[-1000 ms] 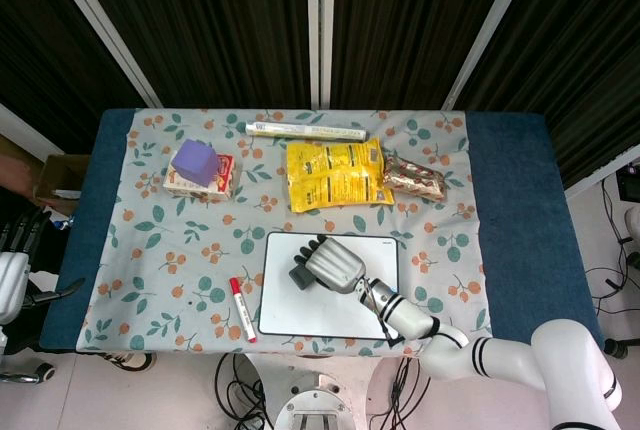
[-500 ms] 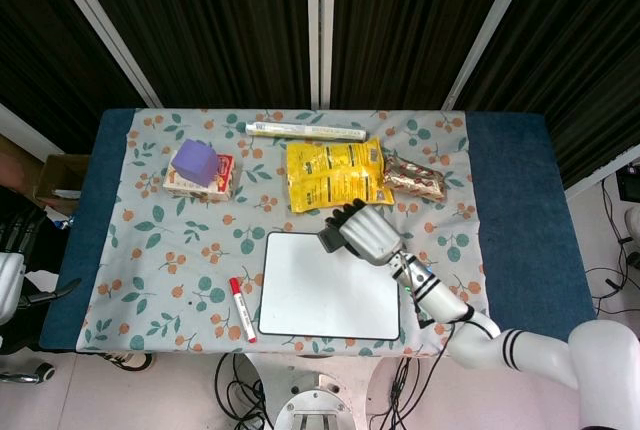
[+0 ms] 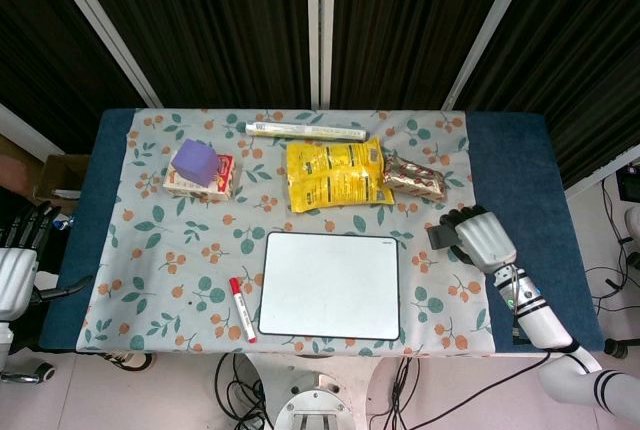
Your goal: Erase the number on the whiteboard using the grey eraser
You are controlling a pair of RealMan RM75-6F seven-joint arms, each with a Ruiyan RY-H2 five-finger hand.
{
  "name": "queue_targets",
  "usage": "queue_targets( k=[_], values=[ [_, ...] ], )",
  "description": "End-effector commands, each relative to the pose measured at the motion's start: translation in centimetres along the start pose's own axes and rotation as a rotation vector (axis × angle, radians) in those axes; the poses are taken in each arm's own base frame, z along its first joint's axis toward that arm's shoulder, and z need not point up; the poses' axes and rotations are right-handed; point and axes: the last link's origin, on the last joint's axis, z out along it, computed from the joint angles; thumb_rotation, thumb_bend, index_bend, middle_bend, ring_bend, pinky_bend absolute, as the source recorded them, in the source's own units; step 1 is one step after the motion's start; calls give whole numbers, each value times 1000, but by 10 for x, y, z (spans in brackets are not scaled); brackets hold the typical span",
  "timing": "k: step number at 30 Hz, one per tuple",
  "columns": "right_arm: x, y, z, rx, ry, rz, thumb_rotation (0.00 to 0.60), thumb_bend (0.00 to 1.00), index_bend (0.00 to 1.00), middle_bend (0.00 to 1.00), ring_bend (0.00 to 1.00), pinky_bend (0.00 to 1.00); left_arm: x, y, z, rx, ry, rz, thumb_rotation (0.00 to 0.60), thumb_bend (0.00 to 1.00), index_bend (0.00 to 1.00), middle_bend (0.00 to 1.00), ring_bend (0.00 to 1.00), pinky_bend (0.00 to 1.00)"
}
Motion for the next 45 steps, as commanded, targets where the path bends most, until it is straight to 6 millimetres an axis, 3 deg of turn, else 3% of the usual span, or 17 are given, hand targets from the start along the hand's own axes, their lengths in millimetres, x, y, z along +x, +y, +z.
queue_targets(
  k=[1,9,11,13,15,17,18,21,28,31,38,41,45],
  values=[
    [-12,12,-8,-30,-26,4,600,388,895,758,659,770,0,2,-1,0,-7,2,325,0,0,28,17,135],
    [-28,26,-13,-73,-37,-4,600,386,845,738,657,766,-1,1,-5,12,-15,4,323,0,0,28,17,135],
    [-32,27,-15,-76,-47,1,600,375,782,685,605,735,-2,1,-4,12,-17,4,323,0,0,28,17,135],
    [-34,28,-16,-69,-58,18,600,342,619,543,461,633,-2,2,-4,10,-18,3,324,0,0,28,17,135],
    [-36,28,-17,-63,-86,41,600,262,295,293,205,386,-2,3,-2,7,-17,3,323,0,0,29,17,135],
    [-37,27,-16,-60,-117,57,600,193,72,111,47,189,-2,4,-2,3,-15,3,323,0,0,29,17,135],
    [-37,27,-16,-59,-124,63,600,162,12,43,7,106,-2,4,-2,2,-15,3,324,0,0,29,17,135],
    [-36,25,-15,-57,-131,70,600,110,0,0,0,2,-2,4,-2,3,-16,4,322,0,0,29,17,135],
    [-20,23,-27,-54,-47,115,600,92,0,0,0,0,-1,4,-3,7,-15,6,324,0,0,28,17,135],
    [-4,24,-48,-58,33,117,600,86,0,0,0,0,0,5,-4,4,-10,5,325,0,0,29,17,135],
    [33,39,-118,-222,176,100,600,71,0,0,0,0,2,7,-3,-2,-7,2,323,0,0,29,17,135],
    [41,47,-138,-296,194,100,600,71,0,0,0,0,2,8,-2,-6,-11,2,321,0,0,28,17,135],
    [47,51,-147,-341,189,88,600,70,0,0,0,0,2,8,0,-10,-10,3,323,0,0,28,17,135]
  ],
)
